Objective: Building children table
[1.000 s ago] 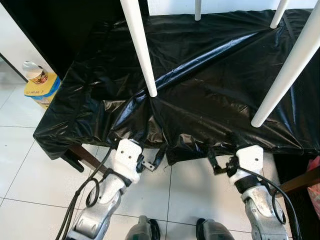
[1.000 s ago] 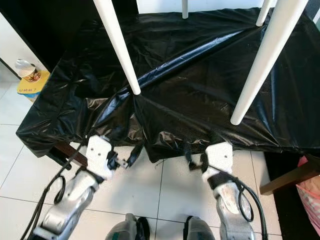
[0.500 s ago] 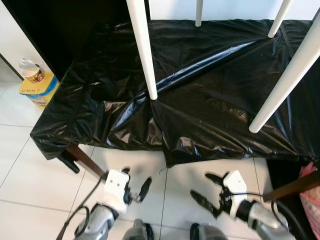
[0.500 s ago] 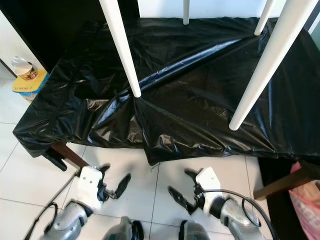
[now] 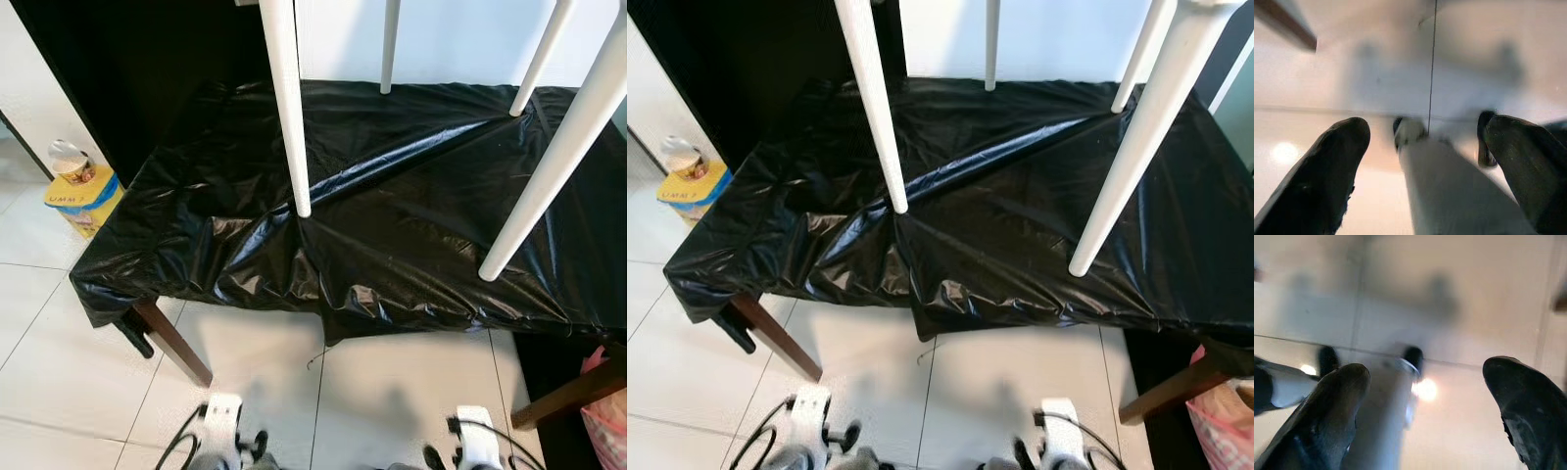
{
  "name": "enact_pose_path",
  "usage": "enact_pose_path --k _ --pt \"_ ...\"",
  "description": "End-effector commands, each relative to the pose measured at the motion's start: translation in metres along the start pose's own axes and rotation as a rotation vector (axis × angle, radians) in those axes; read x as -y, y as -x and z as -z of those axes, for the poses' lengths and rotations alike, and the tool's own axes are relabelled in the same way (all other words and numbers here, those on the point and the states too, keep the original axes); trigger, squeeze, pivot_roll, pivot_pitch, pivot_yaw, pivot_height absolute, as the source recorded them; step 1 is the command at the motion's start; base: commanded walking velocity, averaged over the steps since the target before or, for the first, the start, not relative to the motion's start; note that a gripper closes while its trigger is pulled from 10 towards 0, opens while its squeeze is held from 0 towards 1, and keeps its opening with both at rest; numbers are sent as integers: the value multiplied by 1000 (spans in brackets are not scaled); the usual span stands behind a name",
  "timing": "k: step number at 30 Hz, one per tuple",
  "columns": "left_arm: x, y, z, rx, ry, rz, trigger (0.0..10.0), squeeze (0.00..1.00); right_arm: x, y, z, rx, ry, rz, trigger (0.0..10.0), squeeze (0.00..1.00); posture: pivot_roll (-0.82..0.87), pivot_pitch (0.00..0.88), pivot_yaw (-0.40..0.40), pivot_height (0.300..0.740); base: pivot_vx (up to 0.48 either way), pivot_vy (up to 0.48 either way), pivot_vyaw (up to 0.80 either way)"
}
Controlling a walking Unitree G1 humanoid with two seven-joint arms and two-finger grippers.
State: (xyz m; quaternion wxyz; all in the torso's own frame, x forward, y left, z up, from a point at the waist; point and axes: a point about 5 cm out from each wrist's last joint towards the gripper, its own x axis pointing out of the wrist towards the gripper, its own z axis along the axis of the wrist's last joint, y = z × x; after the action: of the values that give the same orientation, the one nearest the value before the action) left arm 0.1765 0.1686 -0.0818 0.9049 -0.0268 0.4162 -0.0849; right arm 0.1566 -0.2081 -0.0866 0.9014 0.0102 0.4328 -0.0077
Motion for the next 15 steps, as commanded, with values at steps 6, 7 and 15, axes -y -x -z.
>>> enact_pose_path --k 6,7,15 --pt "3 0 10 -58 -18 -28 10000 0 -4 1 14 -56 -51 53 10000 0 42 18 51 740 0 0 0" --pt "5 -1 10 -63 -29 -20 10000 0 -4 1 14 -61 -49 60 10000 0 40 18 57 740 0 0 0" --pt "12 -4 8 -88 -71 20 10000 0 -9 0 18 -89 -60 80 10000 0 44 25 51 740 0 0 0"
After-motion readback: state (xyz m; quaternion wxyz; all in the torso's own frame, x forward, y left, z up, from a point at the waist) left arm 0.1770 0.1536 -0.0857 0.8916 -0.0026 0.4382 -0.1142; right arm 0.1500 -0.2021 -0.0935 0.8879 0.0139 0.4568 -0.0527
